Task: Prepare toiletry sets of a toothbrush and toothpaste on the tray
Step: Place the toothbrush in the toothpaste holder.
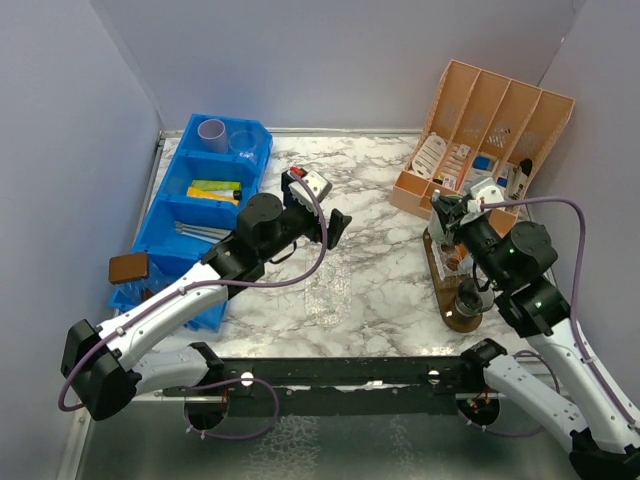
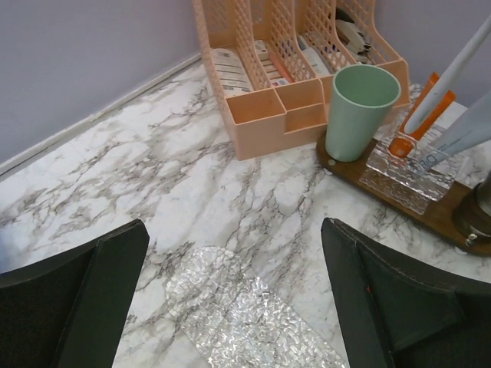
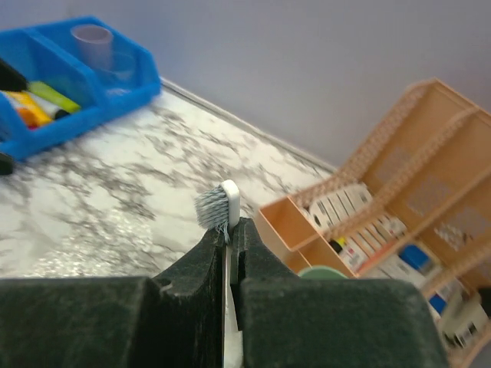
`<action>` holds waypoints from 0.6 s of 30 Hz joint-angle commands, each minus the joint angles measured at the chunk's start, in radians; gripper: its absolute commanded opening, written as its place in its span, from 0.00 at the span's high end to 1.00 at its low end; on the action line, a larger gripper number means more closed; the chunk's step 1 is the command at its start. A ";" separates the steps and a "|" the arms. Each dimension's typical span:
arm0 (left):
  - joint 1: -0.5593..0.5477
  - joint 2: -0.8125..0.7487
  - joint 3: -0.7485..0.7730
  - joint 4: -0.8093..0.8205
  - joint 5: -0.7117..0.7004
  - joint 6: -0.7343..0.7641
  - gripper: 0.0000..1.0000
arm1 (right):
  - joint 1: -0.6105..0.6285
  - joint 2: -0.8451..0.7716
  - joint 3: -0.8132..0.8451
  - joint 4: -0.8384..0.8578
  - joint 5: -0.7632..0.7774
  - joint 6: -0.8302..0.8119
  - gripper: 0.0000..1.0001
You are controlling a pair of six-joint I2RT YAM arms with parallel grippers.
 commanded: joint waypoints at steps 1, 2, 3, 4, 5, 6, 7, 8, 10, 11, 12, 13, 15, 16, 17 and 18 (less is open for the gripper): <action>0.000 -0.016 -0.016 0.014 -0.129 -0.013 0.01 | -0.002 -0.010 -0.059 0.027 0.240 -0.043 0.99; -0.002 -0.014 -0.015 0.013 -0.129 -0.014 0.01 | -0.001 -0.007 -0.066 0.026 0.262 -0.034 0.99; -0.001 -0.012 -0.015 0.012 -0.129 -0.015 0.01 | -0.001 -0.005 -0.075 0.021 0.276 -0.029 0.99; -0.001 -0.012 -0.015 0.011 -0.131 -0.018 0.01 | -0.001 -0.003 -0.086 0.021 0.289 -0.030 0.99; 0.000 -0.013 -0.015 0.009 -0.133 -0.022 0.01 | -0.001 -0.001 -0.100 0.027 0.303 -0.035 0.99; -0.001 -0.014 -0.016 0.011 -0.136 -0.025 0.01 | -0.001 -0.001 -0.115 0.040 0.316 -0.046 0.99; -0.002 -0.017 -0.017 0.014 -0.137 -0.027 0.01 | -0.001 -0.001 -0.130 0.055 0.326 -0.059 0.99; -0.001 -0.019 -0.020 0.017 -0.137 -0.027 0.01 | -0.001 0.001 -0.142 0.068 0.332 -0.071 0.99; -0.001 -0.022 -0.022 0.020 -0.139 -0.028 0.01 | -0.002 0.002 -0.154 0.083 0.343 -0.081 0.99; 0.000 -0.024 -0.022 0.020 -0.141 -0.029 0.01 | -0.002 0.004 -0.159 0.088 0.349 -0.086 0.99; 0.000 -0.024 -0.022 0.021 -0.144 -0.029 0.01 | -0.001 0.007 -0.164 0.096 0.356 -0.090 0.99; -0.001 -0.024 -0.022 0.018 -0.144 -0.030 0.01 | -0.001 0.012 -0.172 0.105 0.364 -0.091 0.99; -0.001 -0.027 -0.022 0.018 -0.145 -0.031 0.01 | -0.001 0.024 -0.186 0.123 0.373 -0.092 0.99; 0.000 -0.028 -0.023 0.020 -0.145 -0.032 0.01 | -0.002 0.030 -0.193 0.132 0.376 -0.093 0.99; -0.001 -0.029 -0.024 0.020 -0.145 -0.031 0.01 | -0.002 0.038 -0.197 0.141 0.380 -0.090 0.99; -0.001 -0.029 -0.024 0.021 -0.147 -0.031 0.01 | -0.001 0.043 -0.198 0.146 0.385 -0.086 0.99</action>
